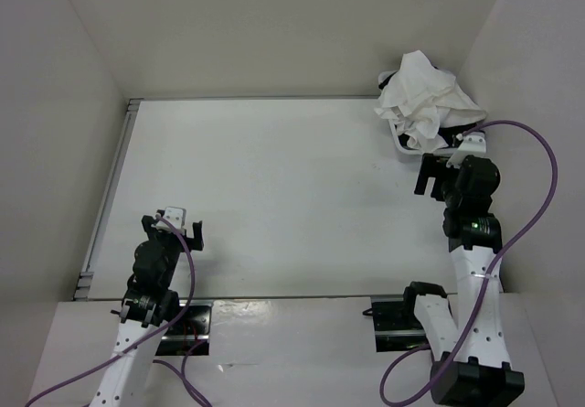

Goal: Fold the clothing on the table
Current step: Grab the skirt from the pile

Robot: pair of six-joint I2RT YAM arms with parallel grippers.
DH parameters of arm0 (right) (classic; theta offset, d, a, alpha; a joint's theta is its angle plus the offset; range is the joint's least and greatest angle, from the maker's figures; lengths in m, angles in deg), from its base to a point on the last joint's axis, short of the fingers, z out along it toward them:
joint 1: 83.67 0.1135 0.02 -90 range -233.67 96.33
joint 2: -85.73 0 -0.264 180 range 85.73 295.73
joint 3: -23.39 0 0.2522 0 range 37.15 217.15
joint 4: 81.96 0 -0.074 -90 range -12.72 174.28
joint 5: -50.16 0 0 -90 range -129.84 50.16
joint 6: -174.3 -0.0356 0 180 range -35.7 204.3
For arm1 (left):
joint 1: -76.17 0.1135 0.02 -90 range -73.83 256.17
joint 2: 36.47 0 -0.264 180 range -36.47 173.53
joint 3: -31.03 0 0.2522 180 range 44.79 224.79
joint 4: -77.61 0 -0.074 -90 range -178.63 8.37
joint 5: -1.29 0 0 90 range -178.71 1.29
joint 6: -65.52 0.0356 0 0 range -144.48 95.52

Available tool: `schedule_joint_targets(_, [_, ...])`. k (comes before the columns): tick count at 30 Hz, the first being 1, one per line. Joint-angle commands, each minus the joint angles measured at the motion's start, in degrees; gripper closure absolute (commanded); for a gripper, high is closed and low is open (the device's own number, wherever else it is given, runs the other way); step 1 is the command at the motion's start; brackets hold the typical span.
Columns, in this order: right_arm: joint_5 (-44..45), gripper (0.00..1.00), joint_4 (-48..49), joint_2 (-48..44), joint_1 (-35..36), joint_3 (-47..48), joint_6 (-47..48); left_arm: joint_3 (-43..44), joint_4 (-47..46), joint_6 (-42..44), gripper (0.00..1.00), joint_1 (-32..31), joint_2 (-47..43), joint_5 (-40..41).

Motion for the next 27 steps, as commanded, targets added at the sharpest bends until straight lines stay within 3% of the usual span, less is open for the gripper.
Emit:
schedule_joint_targets(1, [-1.56,0.01,3.32,0.33,-0.84,-0.32,0.47,-2.15,-1.73,-0.97,0.0,0.3,-7.61,0.25])
schedule_joint_targets(14, [-3.15,0.01,1.74,3.49,-1.36,-0.32,1.62,-2.15,-1.73,-0.97,0.0,0.3,-7.61,0.25])
schedule_joint_targets(17, [-7.08,0.01,1.13,6.73,-1.36,1.43,2.23,-2.15,-1.73,-0.97,0.0,0.3,-7.61,0.25])
schedule_joint_targets(22, [-11.06,0.01,1.03,20.15,-1.36,10.89,0.66,-2.15,-1.73,-0.97,0.0,0.3,-7.61,0.25])
schedule_joint_targets(27, [-4.65,0.01,7.97,30.98,0.83,20.49,0.64,-2.15,-1.73,-0.97,0.0,0.3,-7.61,0.25])
